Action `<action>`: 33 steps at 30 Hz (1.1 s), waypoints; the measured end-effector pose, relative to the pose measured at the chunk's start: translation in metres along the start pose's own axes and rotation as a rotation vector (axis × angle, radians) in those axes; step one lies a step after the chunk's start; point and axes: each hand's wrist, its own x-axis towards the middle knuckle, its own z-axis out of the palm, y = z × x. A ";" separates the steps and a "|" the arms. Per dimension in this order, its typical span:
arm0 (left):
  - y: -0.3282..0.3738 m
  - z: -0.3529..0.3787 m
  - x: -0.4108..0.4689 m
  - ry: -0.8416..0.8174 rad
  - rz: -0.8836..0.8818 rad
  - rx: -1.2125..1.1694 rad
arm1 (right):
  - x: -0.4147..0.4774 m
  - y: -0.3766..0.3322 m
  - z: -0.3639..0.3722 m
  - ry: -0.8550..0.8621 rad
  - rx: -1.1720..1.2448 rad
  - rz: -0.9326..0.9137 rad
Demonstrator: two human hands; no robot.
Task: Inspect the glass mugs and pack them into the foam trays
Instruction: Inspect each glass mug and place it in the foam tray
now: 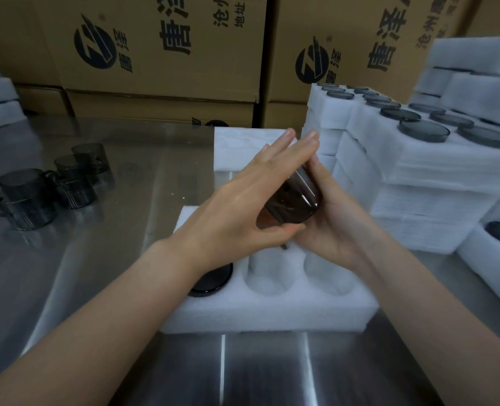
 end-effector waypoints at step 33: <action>-0.005 -0.004 -0.003 -0.047 -0.192 -0.163 | -0.008 0.002 0.003 0.280 -0.704 -0.361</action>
